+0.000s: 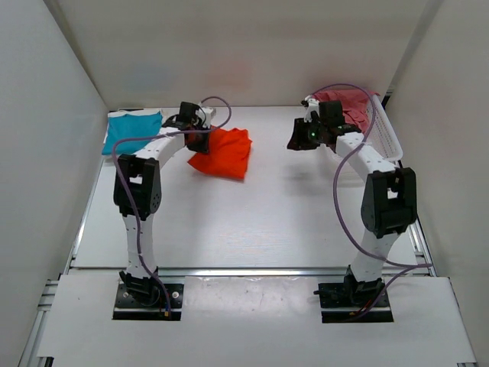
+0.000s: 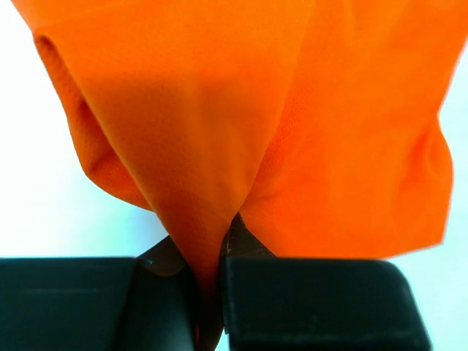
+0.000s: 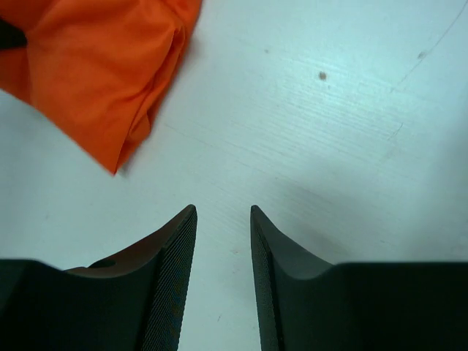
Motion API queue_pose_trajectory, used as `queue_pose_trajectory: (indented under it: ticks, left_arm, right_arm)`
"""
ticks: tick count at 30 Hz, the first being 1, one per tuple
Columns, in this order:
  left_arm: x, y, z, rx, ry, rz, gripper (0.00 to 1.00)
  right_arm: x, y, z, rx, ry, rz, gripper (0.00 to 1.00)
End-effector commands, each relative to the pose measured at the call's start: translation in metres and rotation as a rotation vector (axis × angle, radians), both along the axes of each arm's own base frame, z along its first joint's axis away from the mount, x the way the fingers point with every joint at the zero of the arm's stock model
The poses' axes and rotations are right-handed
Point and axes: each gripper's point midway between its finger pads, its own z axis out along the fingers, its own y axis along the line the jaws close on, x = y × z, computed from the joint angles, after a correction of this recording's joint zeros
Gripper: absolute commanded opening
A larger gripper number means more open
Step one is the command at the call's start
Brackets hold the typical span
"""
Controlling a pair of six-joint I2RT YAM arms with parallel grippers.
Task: Fold and stack the t-shirts
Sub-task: Put the neatly folded tshirt into the corner of the board with the left arm
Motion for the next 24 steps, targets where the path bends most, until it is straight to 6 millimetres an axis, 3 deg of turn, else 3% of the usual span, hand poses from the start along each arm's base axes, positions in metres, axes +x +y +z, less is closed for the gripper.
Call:
queue_pose_trajectory:
  ticks: [1, 8, 11, 14, 19, 23, 24]
  left_arm:
    - [0.03, 0.05, 0.089, 0.251, -0.269, 0.011, 0.0]
    - [0.058, 0.118, 0.139, 0.552, -0.42, 0.072, 0.0]
    - [0.065, 0.157, 0.148, 0.624, -0.417, 0.12, 0.0]
    - [0.069, 0.18, 0.162, 0.688, -0.458, 0.149, 0.0]
    - [0.068, 0.215, 0.17, 0.731, -0.457, 0.168, 0.0]
    - [0.062, 0.239, 0.154, 0.715, -0.374, 0.187, 0.0]
    - [0.058, 0.257, 0.15, 0.705, -0.348, 0.222, 0.0]
  right_arm:
    - [-0.008, 0.01, 0.031, -0.035, -0.102, 0.061, 0.41]
    - [-0.017, 0.019, 0.044, -0.061, -0.145, 0.091, 0.41]
    - [-0.017, 0.028, 0.054, -0.062, -0.169, 0.098, 0.42]
    - [-0.021, 0.034, 0.052, -0.088, -0.188, 0.143, 0.42]
    - [-0.026, 0.044, 0.051, -0.099, -0.202, 0.175, 0.42]
    - [-0.029, 0.047, 0.048, -0.104, -0.198, 0.185, 0.42]
    - [-0.028, 0.047, 0.049, -0.103, -0.202, 0.185, 0.42]
